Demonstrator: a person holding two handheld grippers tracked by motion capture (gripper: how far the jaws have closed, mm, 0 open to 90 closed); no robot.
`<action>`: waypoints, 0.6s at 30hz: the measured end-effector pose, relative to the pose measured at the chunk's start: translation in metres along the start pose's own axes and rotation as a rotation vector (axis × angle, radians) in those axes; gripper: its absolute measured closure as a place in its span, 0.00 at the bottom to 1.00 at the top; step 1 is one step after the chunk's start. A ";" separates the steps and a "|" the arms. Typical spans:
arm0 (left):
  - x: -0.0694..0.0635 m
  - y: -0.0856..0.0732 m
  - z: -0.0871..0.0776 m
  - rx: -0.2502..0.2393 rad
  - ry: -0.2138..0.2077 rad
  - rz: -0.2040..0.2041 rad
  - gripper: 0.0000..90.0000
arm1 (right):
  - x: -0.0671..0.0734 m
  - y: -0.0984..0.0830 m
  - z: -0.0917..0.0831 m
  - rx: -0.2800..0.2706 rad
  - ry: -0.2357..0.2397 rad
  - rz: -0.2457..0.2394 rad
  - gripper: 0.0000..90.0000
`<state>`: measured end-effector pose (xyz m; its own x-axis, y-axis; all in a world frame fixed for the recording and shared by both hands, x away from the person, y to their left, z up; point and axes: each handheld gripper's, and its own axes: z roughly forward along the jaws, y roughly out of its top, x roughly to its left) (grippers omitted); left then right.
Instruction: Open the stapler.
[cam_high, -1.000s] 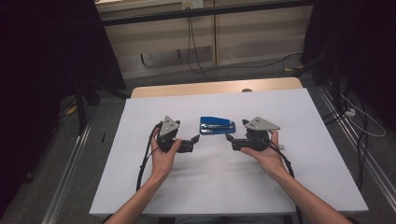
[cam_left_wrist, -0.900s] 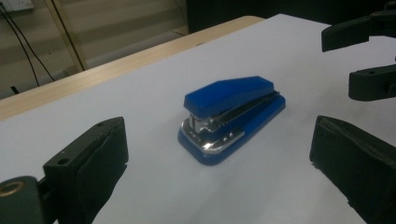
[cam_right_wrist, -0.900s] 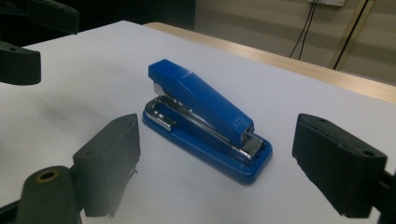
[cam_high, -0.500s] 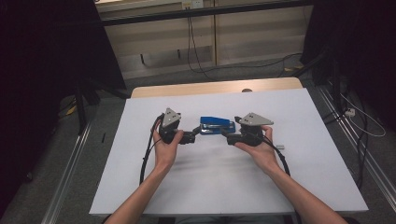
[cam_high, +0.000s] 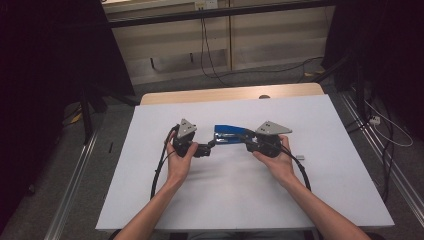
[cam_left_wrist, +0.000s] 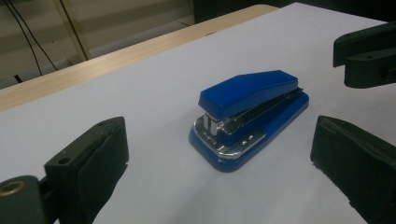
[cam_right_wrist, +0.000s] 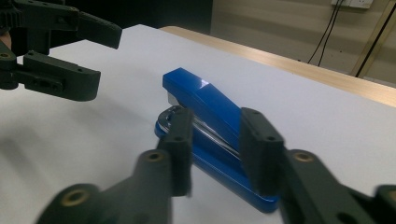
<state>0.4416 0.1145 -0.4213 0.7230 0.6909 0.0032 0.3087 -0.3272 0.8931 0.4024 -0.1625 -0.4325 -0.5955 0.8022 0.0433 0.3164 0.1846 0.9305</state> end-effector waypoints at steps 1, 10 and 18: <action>-0.001 0.000 0.000 -0.008 -0.011 0.003 0.05 | -0.001 0.000 0.000 0.000 0.004 0.005 0.82; -0.002 0.001 0.002 -0.018 -0.011 -0.005 0.04 | -0.003 -0.002 0.001 0.018 0.071 0.051 1.00; 0.001 -0.001 0.003 0.016 0.003 -0.052 0.20 | -0.002 -0.003 0.002 0.037 0.092 0.033 1.00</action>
<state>0.4435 0.1137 -0.4232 0.7040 0.7089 -0.0417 0.3554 -0.3009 0.8850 0.4041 -0.1631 -0.4359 -0.6491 0.7529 0.1088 0.3630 0.1808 0.9141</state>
